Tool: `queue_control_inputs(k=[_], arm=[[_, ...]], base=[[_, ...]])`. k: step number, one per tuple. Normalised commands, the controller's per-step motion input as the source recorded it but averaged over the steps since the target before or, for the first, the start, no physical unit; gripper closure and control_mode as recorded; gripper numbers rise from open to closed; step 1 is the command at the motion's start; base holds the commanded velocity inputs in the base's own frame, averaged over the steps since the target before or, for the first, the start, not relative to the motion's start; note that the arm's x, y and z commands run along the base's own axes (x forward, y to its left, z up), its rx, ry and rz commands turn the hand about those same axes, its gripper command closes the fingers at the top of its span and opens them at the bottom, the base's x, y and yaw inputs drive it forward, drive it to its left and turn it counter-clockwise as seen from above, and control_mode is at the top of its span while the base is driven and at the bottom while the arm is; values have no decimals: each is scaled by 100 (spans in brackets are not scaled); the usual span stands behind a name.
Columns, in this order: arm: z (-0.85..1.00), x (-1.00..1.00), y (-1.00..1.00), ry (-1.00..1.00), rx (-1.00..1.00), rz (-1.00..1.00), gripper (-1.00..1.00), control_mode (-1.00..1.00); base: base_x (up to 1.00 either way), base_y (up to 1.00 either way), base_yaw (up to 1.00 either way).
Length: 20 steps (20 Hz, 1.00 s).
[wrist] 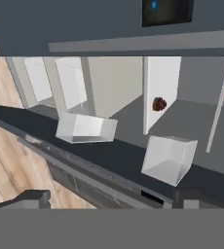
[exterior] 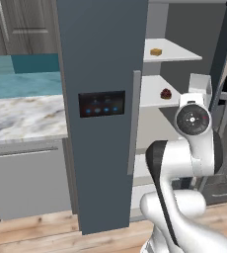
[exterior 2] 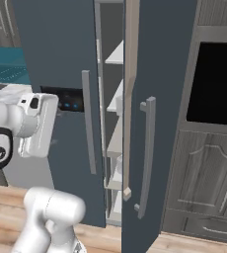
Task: Take the cakes from the fridge and place them on the empty tray on the dining counter.
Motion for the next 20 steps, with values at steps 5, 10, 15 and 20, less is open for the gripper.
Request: queue_control_inputs(k=[5,10,15,20], arm=[[-8,17,-16,-3,0,0,-100,-100],[-11,26,-63,-3,0,0,-100,-100],[-7,33,-30,0,0,0,-100,-100],[-1,51,0,0,0,0,-100,-100]], base=[[0,0,0],[0,0,0],[0,0,0],[0,0,0]])
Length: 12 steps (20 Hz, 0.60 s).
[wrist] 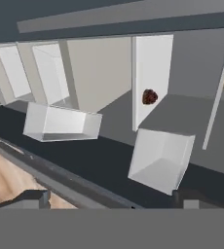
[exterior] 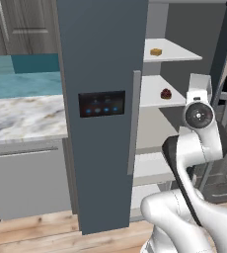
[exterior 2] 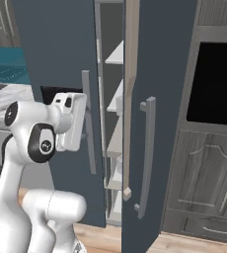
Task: Take the cakes from the fridge and place them on the empty tray on the dining counter.
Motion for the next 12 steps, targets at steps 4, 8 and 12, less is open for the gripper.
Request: queue_control_inputs(k=[4,8,12], arm=[[-1,50,0,0,0,-1,-100,-100],[-8,47,-1,-5,0,-13,-100,-100],[-16,58,-1,-2,0,-19,-100,-100]], base=[[0,0,0],[0,0,0],[0,0,0]])
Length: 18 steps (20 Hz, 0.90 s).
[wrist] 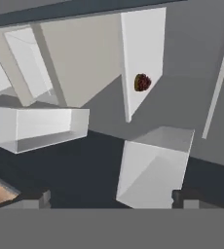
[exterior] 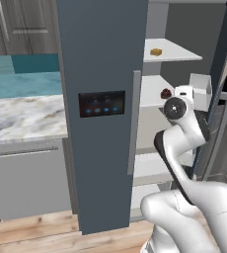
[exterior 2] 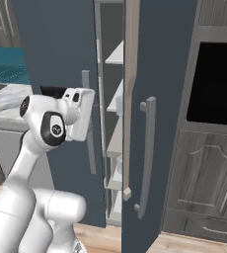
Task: Take the cakes from the fridge and place them on the empty tray on the dining counter.
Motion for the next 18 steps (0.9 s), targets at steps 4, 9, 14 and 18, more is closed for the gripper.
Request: queue_control_inputs(k=[4,9,14,18], arm=[[-21,59,-3,-3,0,-18,-100,-100],[-9,43,-32,-3,0,-13,-100,-100],[0,21,-58,0,0,-7,-100,-100],[0,1,-59,0,0,-3,-100,-100]], base=[[0,0,0],[0,0,0],[0,0,0],[0,0,0]])
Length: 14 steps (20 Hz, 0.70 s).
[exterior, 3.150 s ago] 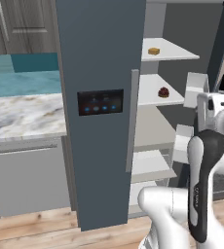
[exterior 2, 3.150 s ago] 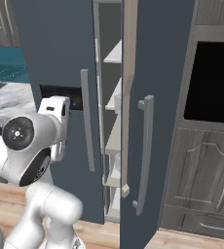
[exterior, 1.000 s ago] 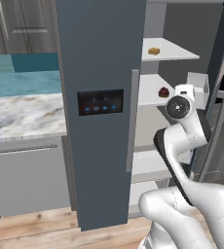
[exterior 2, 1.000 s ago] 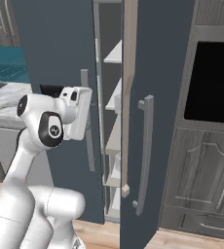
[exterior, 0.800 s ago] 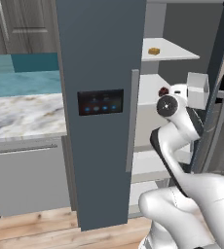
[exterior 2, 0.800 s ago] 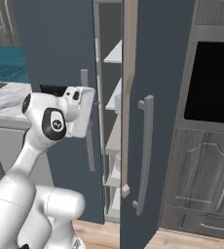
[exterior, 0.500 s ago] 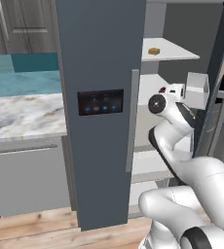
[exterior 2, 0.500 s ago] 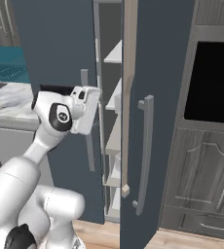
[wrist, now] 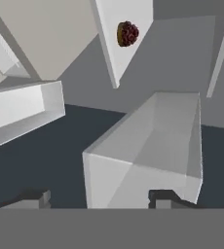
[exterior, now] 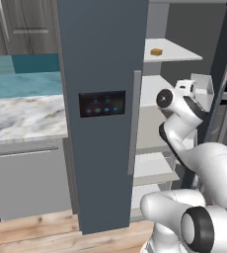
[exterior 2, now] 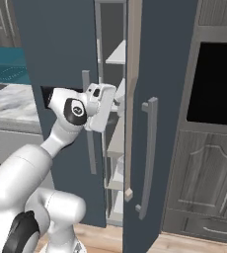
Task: Take the cakes from the fridge and place them on the empty tray on the dining counter.
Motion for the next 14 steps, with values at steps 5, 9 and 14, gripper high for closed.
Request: queue_control_inputs(k=[5,9,14], arm=[[0,0,-55,3,0,-1,-100,-100],[-6,-32,-88,0,0,-4,-100,-100],[-15,-73,-100,0,0,-11,-100,-100]], base=[[0,0,0],[0,0,0],[0,0,0]])
